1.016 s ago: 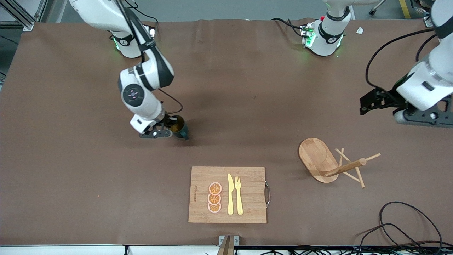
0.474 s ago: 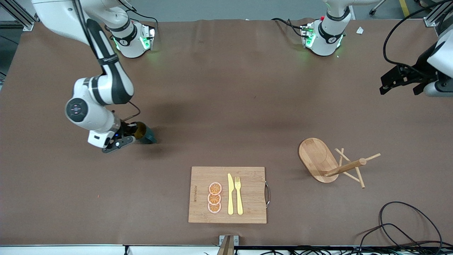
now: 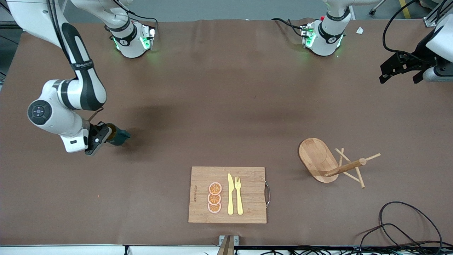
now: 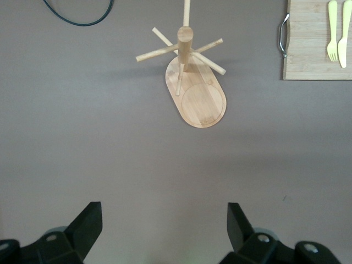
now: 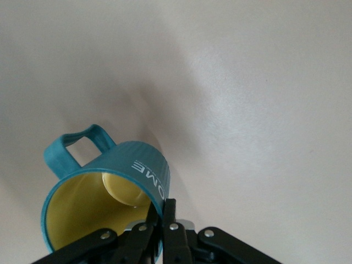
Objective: Transfer cup from left to right arm and place
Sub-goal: 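Carry the teal mug with the right gripper away from the board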
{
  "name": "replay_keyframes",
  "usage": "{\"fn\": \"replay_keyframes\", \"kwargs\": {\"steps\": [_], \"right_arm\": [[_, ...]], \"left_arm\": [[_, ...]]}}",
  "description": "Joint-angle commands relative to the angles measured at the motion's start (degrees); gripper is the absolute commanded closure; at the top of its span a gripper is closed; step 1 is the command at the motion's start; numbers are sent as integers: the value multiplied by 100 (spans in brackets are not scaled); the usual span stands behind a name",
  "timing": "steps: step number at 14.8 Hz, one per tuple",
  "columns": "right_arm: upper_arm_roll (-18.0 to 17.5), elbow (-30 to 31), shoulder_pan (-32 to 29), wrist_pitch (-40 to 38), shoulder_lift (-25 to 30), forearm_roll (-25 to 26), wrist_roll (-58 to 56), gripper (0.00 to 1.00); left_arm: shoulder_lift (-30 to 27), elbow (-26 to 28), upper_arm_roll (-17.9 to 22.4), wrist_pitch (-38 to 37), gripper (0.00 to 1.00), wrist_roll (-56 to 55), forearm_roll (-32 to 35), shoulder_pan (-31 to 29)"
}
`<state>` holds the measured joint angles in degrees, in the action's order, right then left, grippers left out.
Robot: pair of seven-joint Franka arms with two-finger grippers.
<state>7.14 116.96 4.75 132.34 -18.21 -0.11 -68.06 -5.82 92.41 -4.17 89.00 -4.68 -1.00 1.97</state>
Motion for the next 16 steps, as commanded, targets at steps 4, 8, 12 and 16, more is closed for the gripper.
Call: {"fn": "replay_keyframes", "kwargs": {"steps": [4, 8, 12, 16], "right_arm": [[-108, -217, -580, 55, 37, 152, -3297, 100], [-125, -551, -878, 186, -217, 82, -5916, 100], [-143, -542, -906, 477, -262, 73, -7824, 100], [-222, -534, -906, 512, -332, -32, -9239, 100]], "left_arm": [[-51, 49, 171, 223, 0, 293, -199, 181], [89, -83, 206, 513, 0, 301, -94, 181], [195, -101, 180, 513, 0, 354, -59, 93], [204, -127, 171, 513, 0, 363, -59, 85]]}}
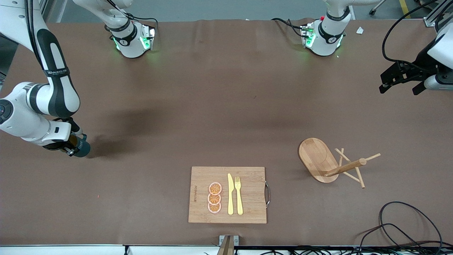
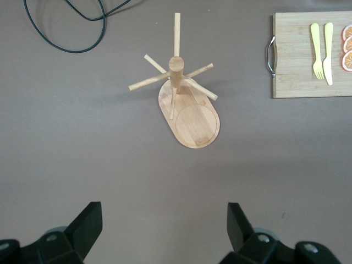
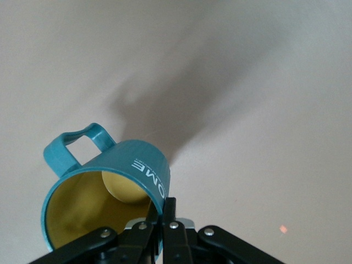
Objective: Transfer cup from left to right arm and place
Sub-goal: 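Carry the teal mug with the right gripper away from the board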
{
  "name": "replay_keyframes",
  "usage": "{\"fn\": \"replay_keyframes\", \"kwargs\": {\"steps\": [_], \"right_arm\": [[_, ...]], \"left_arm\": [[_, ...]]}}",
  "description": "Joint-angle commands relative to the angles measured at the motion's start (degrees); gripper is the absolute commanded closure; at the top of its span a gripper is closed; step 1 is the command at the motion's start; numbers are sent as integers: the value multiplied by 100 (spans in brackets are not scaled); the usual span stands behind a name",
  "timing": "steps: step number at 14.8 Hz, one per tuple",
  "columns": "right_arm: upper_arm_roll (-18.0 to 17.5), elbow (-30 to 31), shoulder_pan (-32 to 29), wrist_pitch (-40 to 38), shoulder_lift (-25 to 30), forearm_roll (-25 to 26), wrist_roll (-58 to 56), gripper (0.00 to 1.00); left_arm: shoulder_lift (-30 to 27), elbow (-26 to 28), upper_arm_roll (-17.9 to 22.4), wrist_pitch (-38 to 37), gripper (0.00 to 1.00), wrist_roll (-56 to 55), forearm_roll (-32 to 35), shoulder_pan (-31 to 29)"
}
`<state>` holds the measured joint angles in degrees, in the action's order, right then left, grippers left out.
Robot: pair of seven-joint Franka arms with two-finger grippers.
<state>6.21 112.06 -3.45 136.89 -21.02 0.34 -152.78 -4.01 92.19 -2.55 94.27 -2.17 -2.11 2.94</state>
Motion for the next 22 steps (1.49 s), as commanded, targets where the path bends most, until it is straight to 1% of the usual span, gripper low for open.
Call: {"fn": "replay_keyframes", "kwargs": {"steps": [1, 4, 8, 10, 13, 16, 19, 20, 21, 22], "right_arm": [[-129, -35, -103, 57, -51, -278, -1137, 100], [-129, -26, -191, 57, -104, -639, -2226, 100], [-129, 211, -138, 425, -104, -640, -3116, 100], [-129, 238, -164, 487, -104, -640, -3450, 100], [-120, 316, -182, 627, -95, -631, -3768, 100], [-120, 484, -164, 935, -95, -631, -3768, 100], [-120, 501, -173, 971, -95, -631, -3768, 98], [-120, 501, -173, 971, -95, -631, -3768, 89], [-120, 501, -173, 962, -95, -631, -3742, 30], [-120, 501, -173, 953, -95, -631, -3707, 7]], "left_arm": [[23, -105, 9, -14, 0, 103, 44, -12], [41, -105, 18, -6, 0, 129, 53, -30], [85, -149, 35, -6, 0, 129, 53, -39], [93, -184, 44, -6, 0, 129, 53, -47], [120, -193, 44, -6, 0, 129, 53, -39], [120, -193, 35, -6, 0, 129, 53, -39], [120, -193, 44, 3, 0, 129, 53, -47], [120, -193, 44, -6, 0, 129, 53, -39], [120, -193, 35, -6, 0, 129, 53, -39], [120, -193, 35, -6, 0, 129, 53, -39]]}}
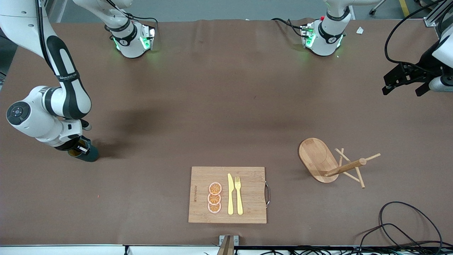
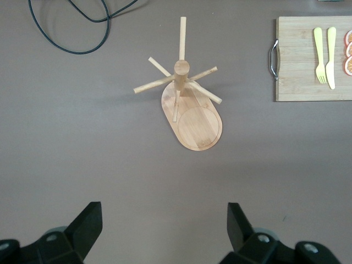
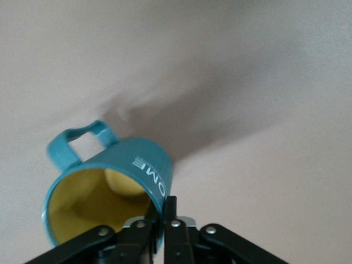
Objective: Transfer cup from left to right arm and place
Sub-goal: 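Carry the teal mug with the right gripper away from the board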
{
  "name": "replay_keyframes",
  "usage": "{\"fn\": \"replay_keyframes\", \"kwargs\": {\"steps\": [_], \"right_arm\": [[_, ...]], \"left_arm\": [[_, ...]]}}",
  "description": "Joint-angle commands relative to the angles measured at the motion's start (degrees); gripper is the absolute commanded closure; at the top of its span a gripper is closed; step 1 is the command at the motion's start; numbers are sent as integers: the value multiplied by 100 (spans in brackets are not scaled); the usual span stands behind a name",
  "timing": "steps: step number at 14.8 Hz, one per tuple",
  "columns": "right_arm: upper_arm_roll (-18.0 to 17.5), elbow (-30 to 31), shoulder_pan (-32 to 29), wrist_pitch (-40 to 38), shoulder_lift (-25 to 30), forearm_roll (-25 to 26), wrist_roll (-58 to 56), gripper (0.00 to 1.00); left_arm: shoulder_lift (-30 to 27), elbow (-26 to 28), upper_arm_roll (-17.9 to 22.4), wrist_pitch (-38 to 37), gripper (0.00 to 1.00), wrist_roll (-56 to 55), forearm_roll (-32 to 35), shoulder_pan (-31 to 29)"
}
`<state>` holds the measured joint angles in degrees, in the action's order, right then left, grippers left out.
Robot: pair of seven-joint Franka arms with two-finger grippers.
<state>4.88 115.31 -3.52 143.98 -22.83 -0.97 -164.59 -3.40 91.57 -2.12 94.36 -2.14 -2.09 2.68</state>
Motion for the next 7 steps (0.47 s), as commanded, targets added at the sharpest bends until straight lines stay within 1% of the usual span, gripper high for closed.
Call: {"fn": "replay_keyframes", "kwargs": {"steps": [1, 4, 7], "right_arm": [[13, 176, -167, 227, 86, -501, -2517, 0], [13, 176, -150, 166, 103, -510, -2368, 0], [13, 158, -123, -150, 191, -501, -1640, 0]], "left_arm": [[59, -130, -7, -14, 0, 126, 51, -13], [59, -130, -7, -14, 0, 126, 51, -13], [59, -130, -7, -6, 0, 126, 51, -13]]}}
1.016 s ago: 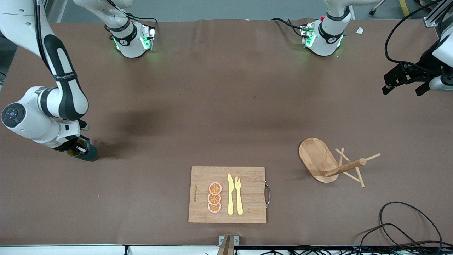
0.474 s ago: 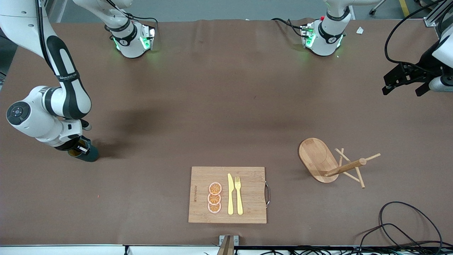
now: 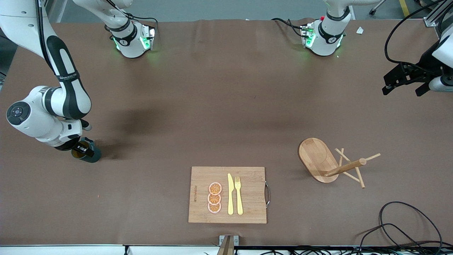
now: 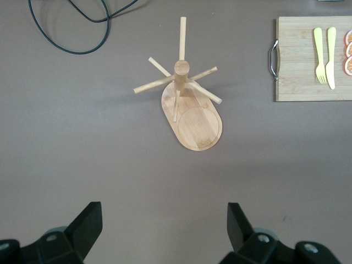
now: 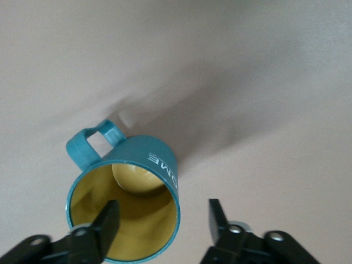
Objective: Transfer cup from left to right arm and place
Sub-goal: 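Carry the teal mug with the right gripper away from the board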
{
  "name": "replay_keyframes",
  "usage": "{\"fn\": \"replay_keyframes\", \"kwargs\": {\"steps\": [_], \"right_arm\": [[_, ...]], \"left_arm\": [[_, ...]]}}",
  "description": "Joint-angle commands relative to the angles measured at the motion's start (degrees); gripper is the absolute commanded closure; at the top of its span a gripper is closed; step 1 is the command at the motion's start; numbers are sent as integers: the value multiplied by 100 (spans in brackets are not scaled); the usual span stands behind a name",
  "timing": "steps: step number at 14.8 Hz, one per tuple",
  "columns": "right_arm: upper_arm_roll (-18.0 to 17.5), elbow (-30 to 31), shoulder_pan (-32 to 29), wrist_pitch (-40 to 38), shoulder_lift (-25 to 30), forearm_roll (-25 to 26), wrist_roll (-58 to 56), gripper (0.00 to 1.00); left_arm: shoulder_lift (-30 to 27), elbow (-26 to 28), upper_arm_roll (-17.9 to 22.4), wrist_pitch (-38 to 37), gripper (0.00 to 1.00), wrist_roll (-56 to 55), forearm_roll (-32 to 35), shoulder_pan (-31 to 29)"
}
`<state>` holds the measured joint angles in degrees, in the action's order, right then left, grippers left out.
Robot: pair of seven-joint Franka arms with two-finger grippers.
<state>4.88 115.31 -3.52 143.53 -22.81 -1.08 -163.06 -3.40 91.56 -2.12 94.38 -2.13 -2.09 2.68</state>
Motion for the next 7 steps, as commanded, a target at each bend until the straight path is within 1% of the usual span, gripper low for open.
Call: {"fn": "replay_keyframes", "kwargs": {"steps": [1, 5, 7], "right_arm": [[13, 123, -123, -202, 224, -490, -1547, 0], [4, 105, -88, -317, 409, -490, -317, 0], [4, 88, 43, -334, 470, -490, 464, 0]], "left_arm": [[58, -130, -7, -8, 0, 126, 51, -13], [67, -130, 1, -8, 0, 126, 51, -13], [67, -130, 1, -8, 0, 73, 51, -13]]}}
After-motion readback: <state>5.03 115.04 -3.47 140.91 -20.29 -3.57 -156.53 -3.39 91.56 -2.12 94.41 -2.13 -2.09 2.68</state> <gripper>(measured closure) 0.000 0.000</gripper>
